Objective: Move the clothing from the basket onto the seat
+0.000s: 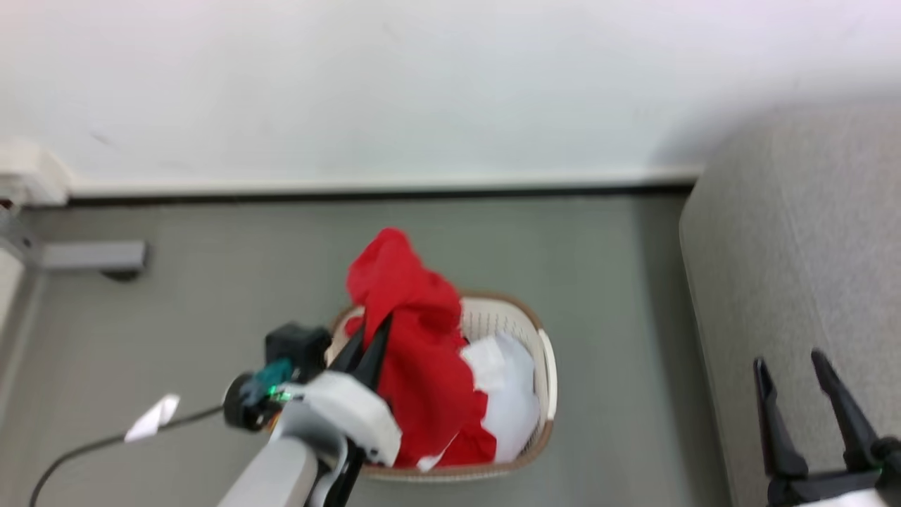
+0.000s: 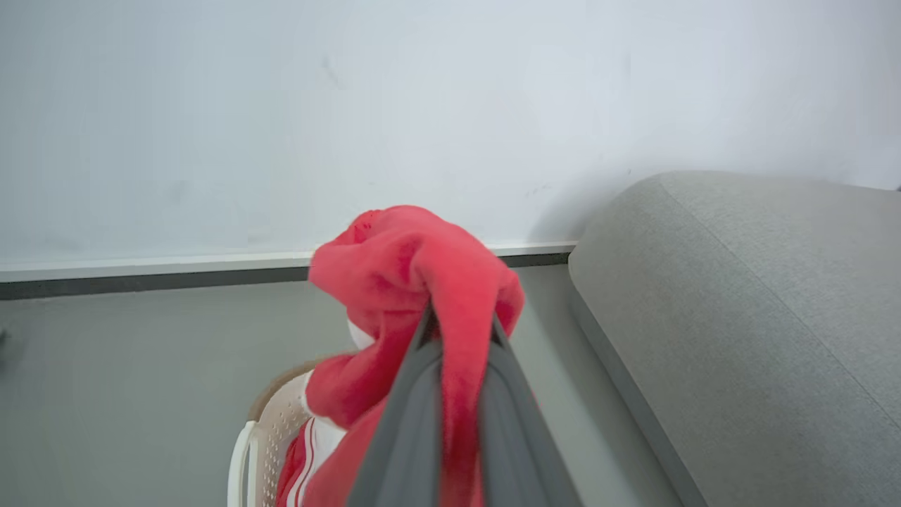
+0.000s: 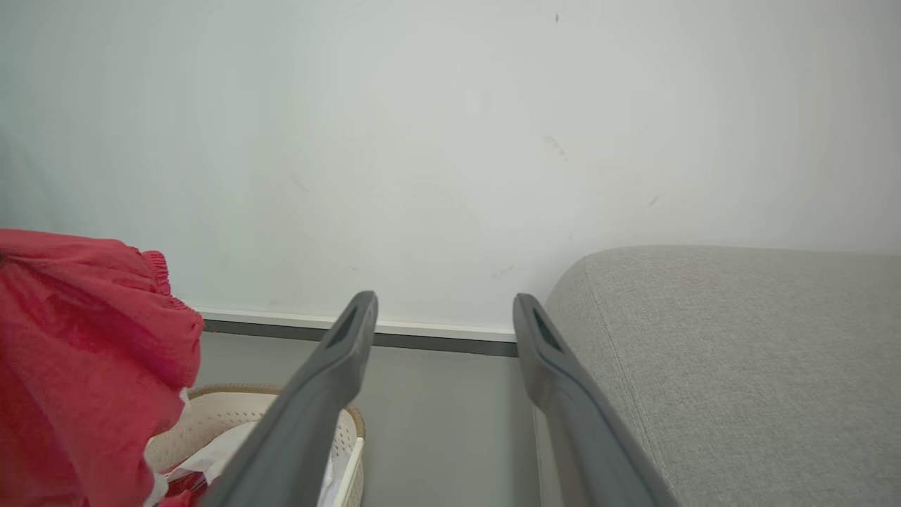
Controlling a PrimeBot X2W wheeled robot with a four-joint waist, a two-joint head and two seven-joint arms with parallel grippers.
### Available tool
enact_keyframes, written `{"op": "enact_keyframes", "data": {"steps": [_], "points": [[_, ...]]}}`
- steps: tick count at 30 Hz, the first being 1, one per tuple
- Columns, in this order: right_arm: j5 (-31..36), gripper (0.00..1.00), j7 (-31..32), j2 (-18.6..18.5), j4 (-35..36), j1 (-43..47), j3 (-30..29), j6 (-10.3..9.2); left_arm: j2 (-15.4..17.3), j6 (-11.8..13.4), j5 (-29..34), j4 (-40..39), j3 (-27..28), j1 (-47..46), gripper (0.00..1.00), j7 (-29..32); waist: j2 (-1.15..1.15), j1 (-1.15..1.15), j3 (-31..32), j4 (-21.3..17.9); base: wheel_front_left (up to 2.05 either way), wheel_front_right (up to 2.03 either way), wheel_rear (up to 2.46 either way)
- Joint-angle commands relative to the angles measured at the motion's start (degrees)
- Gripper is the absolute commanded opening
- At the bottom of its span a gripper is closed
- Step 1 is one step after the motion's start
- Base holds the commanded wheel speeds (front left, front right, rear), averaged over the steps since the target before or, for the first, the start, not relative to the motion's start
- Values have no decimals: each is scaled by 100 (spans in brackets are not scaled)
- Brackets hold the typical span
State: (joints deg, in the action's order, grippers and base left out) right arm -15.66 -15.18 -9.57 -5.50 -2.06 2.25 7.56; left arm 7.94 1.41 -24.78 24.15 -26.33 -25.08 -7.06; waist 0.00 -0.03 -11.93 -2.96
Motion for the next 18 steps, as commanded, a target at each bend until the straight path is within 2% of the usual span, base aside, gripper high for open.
{"op": "enact_keyframes", "data": {"steps": [1, 10, 18], "points": [[57, 100, 5, -39, -8, 118, -2, -14, 61, 47, 0, -129, 26, 175, 0, -42, 0, 3, 415, 125, 0, 0, 0], [111, 100, 5, -76, -65, 667, 34, -13, 397, 317, -34, -1099, 105, 1158, 0, -168, 0, 3, 1162, 220, 0, 0, 0], [127, 100, 5, -102, -12, 833, 51, -14, 535, 366, -58, -1501, 104, 1424, 0, -219, 0, 3, 1360, 259, 0, 0, 0]]}}
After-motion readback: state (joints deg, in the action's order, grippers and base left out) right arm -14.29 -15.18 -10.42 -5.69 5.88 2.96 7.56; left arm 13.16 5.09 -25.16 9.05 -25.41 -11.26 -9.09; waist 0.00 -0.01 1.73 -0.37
